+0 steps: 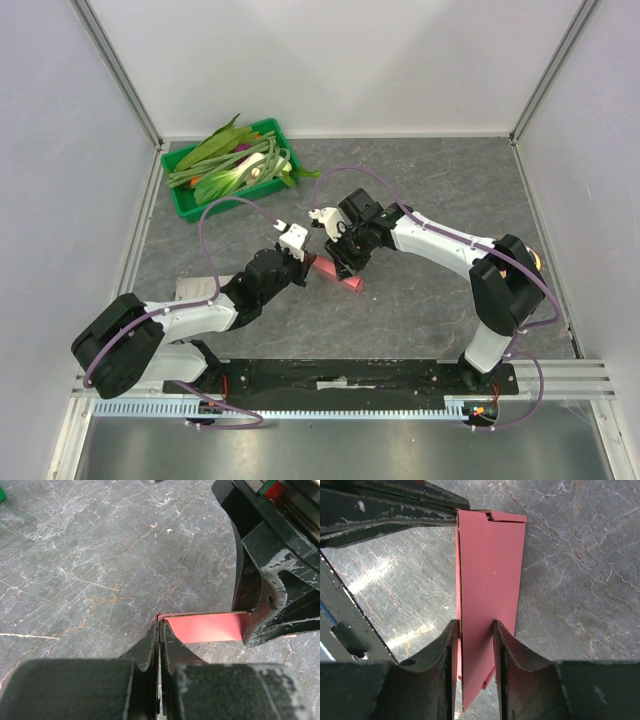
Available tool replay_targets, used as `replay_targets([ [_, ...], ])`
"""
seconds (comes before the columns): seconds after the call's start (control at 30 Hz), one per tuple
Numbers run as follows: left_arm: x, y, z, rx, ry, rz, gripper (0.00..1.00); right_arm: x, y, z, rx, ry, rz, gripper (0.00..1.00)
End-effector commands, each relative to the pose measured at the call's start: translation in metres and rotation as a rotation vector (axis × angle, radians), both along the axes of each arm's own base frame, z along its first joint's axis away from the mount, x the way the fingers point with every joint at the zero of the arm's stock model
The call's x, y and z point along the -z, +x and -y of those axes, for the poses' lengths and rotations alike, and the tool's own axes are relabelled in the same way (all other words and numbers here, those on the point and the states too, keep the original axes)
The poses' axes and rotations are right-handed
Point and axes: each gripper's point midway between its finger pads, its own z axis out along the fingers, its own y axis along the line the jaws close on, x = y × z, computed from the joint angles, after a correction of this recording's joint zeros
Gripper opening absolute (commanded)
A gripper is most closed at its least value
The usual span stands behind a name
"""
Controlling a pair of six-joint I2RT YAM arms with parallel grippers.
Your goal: Fold the paper box
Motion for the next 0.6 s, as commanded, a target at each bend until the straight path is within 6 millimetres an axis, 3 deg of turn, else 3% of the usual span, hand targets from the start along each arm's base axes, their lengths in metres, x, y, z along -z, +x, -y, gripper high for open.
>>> replay_targets([
  [0.0, 0.014, -0.007, -0.005, -0.039, -0.002, -0.032, 0.02, 0.003, 0.012, -0.001, 0.022, -0.014, 0.019, 0.00],
  [0.57, 0.035, -0.010, -0.012, -0.071, 0.040, -0.008, 0.02, 0.003, 0.019, 0.003, 0.034, -0.013, 0.022, 0.02],
])
